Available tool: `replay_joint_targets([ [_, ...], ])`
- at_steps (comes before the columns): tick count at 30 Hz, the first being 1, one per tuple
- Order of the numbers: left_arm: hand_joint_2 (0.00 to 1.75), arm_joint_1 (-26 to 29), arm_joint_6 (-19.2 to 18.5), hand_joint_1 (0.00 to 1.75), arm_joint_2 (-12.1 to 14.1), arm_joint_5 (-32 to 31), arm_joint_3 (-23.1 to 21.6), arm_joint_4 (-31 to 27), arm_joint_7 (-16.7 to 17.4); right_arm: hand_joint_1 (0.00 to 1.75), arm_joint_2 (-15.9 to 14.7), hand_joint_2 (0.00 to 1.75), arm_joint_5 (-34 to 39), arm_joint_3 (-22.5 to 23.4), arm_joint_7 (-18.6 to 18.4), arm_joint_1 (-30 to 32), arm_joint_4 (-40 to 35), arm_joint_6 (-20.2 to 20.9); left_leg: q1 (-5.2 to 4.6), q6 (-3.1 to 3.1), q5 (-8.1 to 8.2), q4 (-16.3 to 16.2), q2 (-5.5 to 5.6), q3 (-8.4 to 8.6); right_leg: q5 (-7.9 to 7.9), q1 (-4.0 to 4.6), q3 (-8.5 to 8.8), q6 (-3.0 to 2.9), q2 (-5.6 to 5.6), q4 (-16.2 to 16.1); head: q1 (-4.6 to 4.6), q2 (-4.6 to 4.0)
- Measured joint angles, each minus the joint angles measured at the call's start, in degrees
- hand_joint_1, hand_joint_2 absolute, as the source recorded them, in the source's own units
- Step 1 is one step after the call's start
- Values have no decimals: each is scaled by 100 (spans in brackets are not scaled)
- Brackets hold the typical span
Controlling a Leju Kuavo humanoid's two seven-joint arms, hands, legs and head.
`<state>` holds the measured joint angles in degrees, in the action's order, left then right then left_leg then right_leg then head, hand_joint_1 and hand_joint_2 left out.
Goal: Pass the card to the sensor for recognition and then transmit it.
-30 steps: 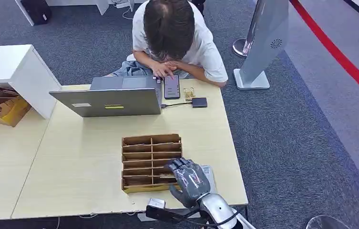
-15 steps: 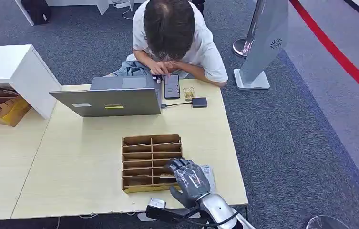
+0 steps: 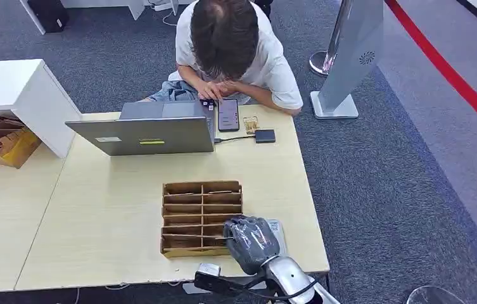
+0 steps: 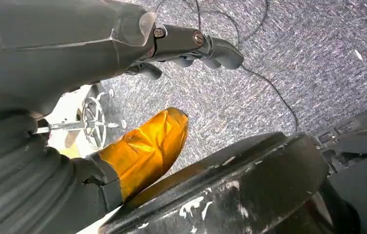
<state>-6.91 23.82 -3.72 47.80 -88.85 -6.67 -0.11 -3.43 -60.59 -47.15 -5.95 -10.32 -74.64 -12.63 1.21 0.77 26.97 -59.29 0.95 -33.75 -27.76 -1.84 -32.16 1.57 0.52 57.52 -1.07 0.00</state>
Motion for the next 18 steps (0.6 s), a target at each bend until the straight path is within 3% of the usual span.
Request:
replay_joint_targets([
  [11, 175, -1, -4, 0, 0, -24, 0, 0, 0, 175, 0, 175, 50, 0, 57, 2, 35, -39, 0, 0, 0, 0, 0, 0, 0, 0, 0, 0, 0, 0, 0, 0],
  [18, 175, -1, 55, 0, -17, -22, 0, 0, 59, 175, 0, 175, 79, 2, 133, 26, 50, -298, 0, 0, 0, 0, 0, 0, 0, 0, 0, 0, 0, 0, 0, 0],
])
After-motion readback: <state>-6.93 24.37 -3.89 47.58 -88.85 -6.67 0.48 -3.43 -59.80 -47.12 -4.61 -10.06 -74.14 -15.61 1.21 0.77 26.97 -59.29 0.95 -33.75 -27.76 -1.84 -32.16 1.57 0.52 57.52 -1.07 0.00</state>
